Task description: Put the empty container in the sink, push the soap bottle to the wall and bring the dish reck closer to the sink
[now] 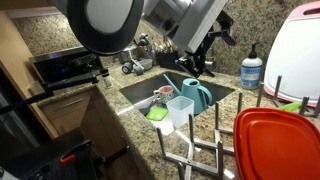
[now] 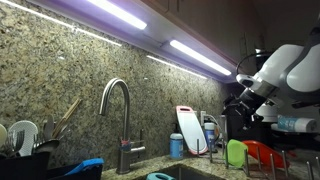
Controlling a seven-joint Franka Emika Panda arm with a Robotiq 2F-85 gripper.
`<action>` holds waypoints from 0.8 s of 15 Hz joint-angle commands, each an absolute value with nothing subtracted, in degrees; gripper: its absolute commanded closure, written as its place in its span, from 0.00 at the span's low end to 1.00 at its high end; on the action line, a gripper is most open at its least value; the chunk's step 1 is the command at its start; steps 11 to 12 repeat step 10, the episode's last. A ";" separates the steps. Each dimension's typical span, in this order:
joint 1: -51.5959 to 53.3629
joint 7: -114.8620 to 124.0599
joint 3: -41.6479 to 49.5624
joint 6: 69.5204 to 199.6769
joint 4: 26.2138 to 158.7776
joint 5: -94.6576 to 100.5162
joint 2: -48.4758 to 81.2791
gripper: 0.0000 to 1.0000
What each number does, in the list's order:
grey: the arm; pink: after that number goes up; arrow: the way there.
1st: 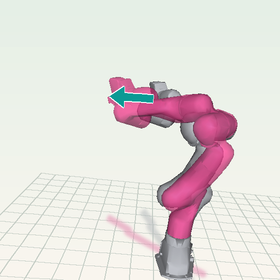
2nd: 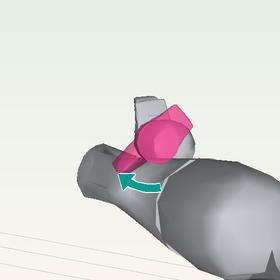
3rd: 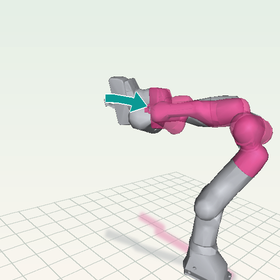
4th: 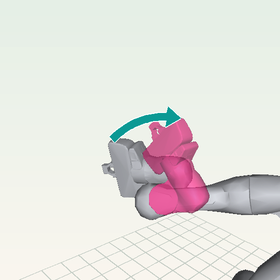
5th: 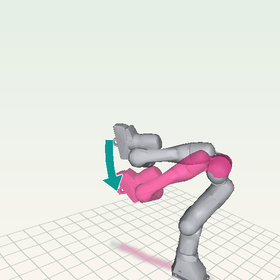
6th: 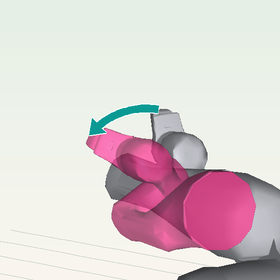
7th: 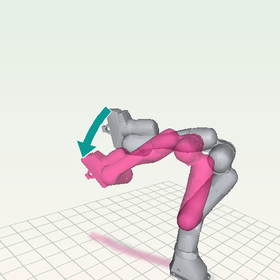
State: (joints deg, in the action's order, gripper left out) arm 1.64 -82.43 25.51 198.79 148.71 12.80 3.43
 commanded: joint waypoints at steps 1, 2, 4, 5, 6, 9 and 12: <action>2.96 -90.32 25.98 198.75 150.63 11.83 -0.60 0.00; 3.11 -92.00 25.80 198.74 150.93 11.77 -1.44 0.00; 3.07 -94.20 25.25 198.71 151.68 12.23 -3.28 0.00; 3.01 -95.50 25.05 198.69 152.16 12.72 -4.35 0.00; 3.04 -95.69 24.89 198.68 152.59 13.05 -5.12 0.00; -2.81 -92.35 19.71 198.47 150.83 14.77 -2.86 0.00; -2.82 -92.42 19.67 198.47 151.13 14.79 -3.23 0.00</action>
